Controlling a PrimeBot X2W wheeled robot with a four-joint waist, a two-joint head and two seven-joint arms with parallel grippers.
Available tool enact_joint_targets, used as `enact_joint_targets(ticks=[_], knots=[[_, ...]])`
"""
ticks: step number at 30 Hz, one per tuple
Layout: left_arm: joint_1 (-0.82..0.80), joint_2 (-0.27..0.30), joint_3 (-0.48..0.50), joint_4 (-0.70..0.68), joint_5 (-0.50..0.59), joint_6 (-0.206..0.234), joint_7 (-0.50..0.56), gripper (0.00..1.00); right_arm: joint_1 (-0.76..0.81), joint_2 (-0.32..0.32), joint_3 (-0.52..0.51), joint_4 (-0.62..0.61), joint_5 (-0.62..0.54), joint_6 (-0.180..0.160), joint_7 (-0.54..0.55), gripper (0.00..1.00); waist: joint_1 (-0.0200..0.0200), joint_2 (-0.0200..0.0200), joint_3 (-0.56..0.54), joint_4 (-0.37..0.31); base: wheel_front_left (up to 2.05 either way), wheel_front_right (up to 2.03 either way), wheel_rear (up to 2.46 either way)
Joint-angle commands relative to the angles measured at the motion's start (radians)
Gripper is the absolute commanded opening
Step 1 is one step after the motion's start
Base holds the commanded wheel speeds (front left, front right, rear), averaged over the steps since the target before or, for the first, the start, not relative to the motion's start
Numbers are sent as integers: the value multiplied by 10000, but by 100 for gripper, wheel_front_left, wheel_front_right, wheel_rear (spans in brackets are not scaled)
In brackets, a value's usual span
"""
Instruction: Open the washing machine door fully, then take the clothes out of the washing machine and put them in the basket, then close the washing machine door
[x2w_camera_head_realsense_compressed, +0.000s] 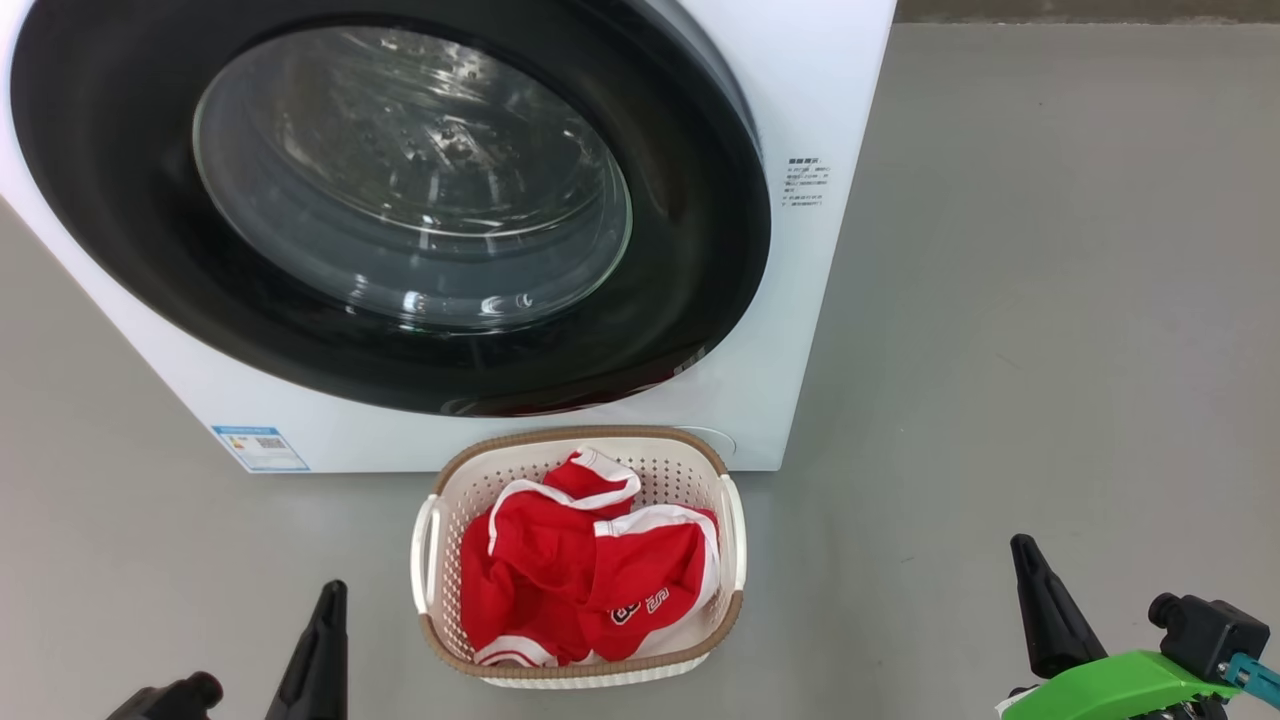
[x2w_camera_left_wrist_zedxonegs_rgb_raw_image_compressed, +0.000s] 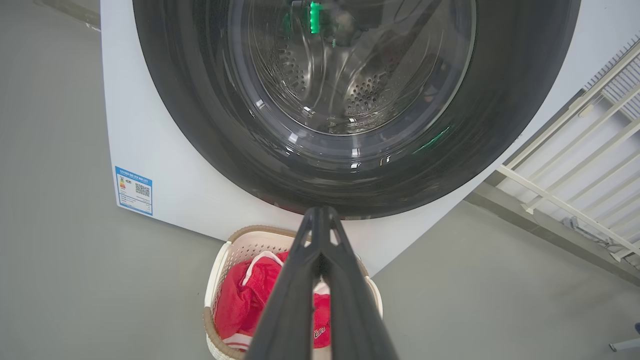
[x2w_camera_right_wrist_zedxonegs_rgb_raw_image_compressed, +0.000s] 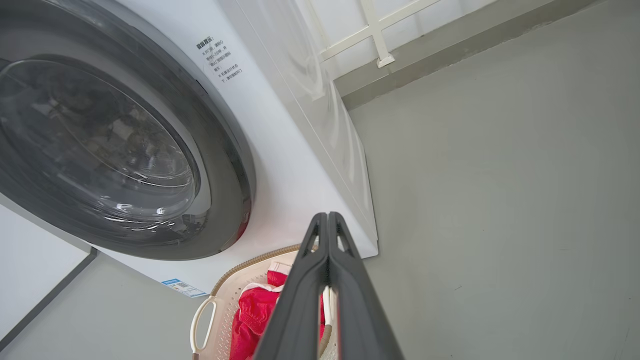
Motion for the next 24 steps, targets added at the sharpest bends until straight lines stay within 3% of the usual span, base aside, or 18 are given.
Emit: enact_joint_targets(ticks=[1,24], knots=[[-272,111,138,-183,-250,-15,28,0,-324,-151,-50,-287,257,-2,68,0,-1,-1,-11,-8,0,0,0],[-469,107,316,-142,-2774,-29,689,0,-542,-192,-197,-439,2651,-4,758,0,-2,-1,-202,-147,0,0,0]])
